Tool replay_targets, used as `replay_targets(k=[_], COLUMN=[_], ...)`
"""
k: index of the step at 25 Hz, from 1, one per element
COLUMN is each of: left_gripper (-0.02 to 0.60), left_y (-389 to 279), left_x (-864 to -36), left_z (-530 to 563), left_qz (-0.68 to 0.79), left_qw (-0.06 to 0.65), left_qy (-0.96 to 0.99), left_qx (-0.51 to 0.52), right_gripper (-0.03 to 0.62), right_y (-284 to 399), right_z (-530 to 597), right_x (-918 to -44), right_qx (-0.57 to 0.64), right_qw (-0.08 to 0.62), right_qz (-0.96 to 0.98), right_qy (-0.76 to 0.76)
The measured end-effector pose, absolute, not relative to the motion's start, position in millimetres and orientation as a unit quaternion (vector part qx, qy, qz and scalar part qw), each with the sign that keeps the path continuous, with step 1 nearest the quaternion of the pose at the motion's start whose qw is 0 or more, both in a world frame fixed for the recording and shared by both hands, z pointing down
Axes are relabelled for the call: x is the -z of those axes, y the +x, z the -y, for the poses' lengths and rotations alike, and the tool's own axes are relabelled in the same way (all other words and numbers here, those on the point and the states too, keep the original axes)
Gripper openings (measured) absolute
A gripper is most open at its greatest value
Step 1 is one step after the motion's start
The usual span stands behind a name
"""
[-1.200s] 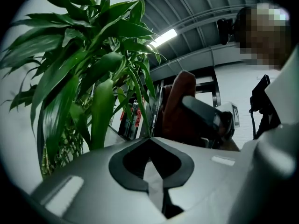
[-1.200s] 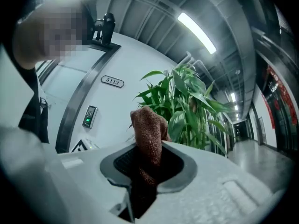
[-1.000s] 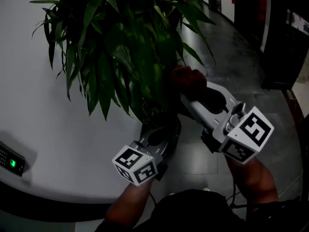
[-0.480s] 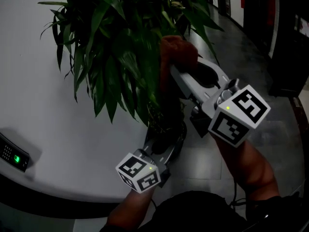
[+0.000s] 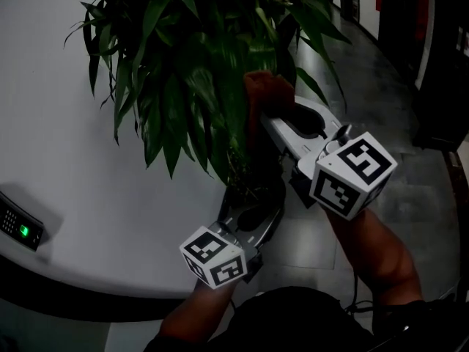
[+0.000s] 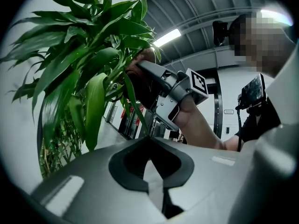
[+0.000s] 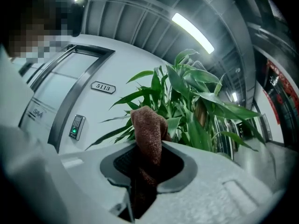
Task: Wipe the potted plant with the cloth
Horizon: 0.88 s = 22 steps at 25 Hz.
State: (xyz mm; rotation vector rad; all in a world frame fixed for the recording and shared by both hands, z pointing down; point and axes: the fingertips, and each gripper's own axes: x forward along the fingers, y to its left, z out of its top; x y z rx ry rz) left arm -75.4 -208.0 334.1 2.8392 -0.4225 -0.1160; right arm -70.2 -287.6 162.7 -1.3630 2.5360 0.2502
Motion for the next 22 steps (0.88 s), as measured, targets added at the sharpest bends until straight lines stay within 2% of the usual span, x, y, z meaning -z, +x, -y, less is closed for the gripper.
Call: replay_targets(k=[22], left_gripper=[0.017], left_y=[-70], left_x=[-344], left_z=[209], left_qz=[0.153], left_qw=[0.136], left_qy=[0.978], left_qx=[0.029], right_gripper=[0.071], right_y=[-89], right_z=[274], right_x=[-215], right_qx=[-0.099], right_qw=[0.048], right_qz=[-0.881], right_qy=[-0.459])
